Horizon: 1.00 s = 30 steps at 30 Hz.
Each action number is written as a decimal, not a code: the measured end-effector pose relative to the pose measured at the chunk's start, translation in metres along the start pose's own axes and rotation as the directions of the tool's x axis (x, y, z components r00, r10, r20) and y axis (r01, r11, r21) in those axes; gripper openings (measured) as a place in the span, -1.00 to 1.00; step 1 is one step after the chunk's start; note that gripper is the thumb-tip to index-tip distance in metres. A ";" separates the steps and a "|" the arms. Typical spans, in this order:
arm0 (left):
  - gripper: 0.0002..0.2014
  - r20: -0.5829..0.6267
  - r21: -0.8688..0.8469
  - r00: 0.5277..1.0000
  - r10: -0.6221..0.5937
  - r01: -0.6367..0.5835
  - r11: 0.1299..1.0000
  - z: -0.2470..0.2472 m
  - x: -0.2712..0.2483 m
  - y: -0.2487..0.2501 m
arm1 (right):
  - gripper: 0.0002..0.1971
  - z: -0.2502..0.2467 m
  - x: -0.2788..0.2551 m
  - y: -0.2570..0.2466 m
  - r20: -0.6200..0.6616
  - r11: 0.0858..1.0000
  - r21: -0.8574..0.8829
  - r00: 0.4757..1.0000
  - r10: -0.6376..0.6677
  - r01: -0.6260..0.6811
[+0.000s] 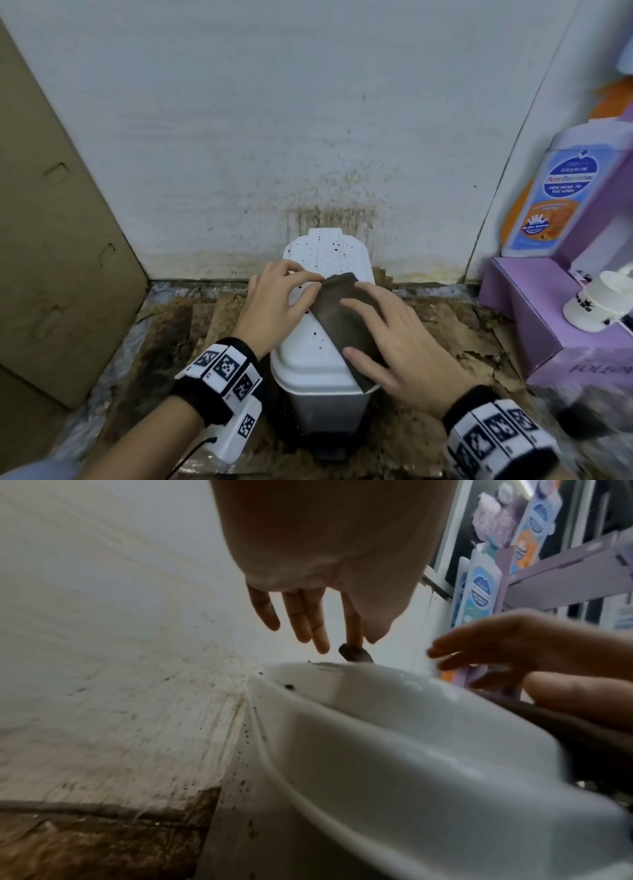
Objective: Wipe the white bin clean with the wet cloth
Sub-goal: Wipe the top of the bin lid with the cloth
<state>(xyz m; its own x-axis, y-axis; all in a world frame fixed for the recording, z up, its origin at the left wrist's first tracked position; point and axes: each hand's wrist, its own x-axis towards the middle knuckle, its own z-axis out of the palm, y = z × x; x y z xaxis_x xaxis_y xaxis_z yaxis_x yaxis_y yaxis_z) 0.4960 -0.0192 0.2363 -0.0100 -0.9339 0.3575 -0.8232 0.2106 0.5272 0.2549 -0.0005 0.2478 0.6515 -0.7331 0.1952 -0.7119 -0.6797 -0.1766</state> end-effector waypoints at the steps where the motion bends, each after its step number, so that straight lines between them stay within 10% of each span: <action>1: -0.60 0.004 -0.013 1.000 -0.016 0.016 1.000 -0.001 -0.003 -0.002 | -0.36 0.003 0.005 0.003 0.037 0.998 0.042 0.998 -0.047 0.045; 6: -0.25 0.091 -0.106 0.984 -0.154 0.163 0.981 -0.001 -0.029 -0.019 | -0.33 0.032 0.012 0.004 0.008 0.993 0.106 0.998 -0.057 0.056; 11: -0.01 0.151 -0.198 0.960 -0.236 0.263 0.944 0.005 -0.055 -0.023 | -0.36 0.057 0.006 -0.029 -0.194 0.965 0.153 0.951 0.241 -0.213; 17: 0.33 0.226 -0.292 0.932 -0.283 0.342 0.893 0.018 -0.073 -0.023 | -0.28 0.046 0.025 -0.033 -0.047 0.933 0.169 0.943 0.330 -0.318; 30: 0.33 0.241 -0.402 0.924 -0.295 0.372 0.837 0.031 -0.078 -0.022 | -0.39 0.038 0.044 -0.009 0.075 0.931 0.190 0.950 0.303 -0.312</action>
<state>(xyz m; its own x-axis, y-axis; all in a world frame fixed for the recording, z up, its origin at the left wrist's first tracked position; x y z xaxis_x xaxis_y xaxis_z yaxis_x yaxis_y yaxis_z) 0.4971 0.0400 0.1726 0.0967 -0.9952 -0.0111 -0.4647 -0.0550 0.8838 0.2996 -0.0278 0.2215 0.4231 -0.9041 0.0595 -0.8162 -0.4089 -0.4082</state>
